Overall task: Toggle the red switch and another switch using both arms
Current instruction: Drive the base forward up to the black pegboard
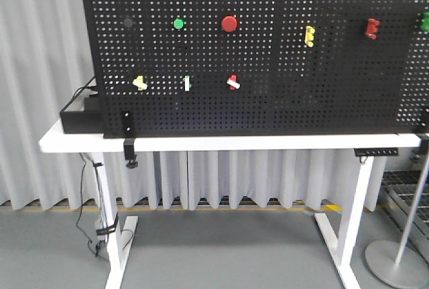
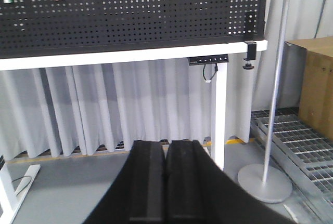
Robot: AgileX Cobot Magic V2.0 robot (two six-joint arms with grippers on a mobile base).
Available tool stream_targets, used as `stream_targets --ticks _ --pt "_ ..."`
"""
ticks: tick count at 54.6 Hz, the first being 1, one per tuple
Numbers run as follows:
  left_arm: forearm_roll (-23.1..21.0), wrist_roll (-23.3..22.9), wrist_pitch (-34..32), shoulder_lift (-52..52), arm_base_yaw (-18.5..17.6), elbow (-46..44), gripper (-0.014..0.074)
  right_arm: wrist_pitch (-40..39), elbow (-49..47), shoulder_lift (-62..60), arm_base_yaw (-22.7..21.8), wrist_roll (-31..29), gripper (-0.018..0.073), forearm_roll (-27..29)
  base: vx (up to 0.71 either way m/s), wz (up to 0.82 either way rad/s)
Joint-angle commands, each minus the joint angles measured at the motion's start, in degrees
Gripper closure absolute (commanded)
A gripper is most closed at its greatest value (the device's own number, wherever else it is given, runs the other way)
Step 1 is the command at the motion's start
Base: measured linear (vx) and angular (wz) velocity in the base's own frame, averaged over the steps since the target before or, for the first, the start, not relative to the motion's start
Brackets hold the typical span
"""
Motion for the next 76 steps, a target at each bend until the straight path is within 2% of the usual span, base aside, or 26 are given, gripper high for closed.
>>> stream_targets --ticks 1,47,76 --pt "0.0 -0.7 -4.4 -1.1 0.1 1.1 0.0594 -4.9 0.3 -0.6 0.0 0.0 0.0566 -0.3 0.41 -0.03" --pt "0.0 -0.7 -4.4 -1.1 0.1 1.1 0.0594 -4.8 0.3 -0.6 0.0 0.0 0.0566 -0.3 0.40 0.05" --pt "0.0 -0.7 -4.4 -1.1 0.1 1.1 0.0594 -4.8 0.3 -0.6 0.0 0.0 0.0566 -0.3 0.22 0.02"
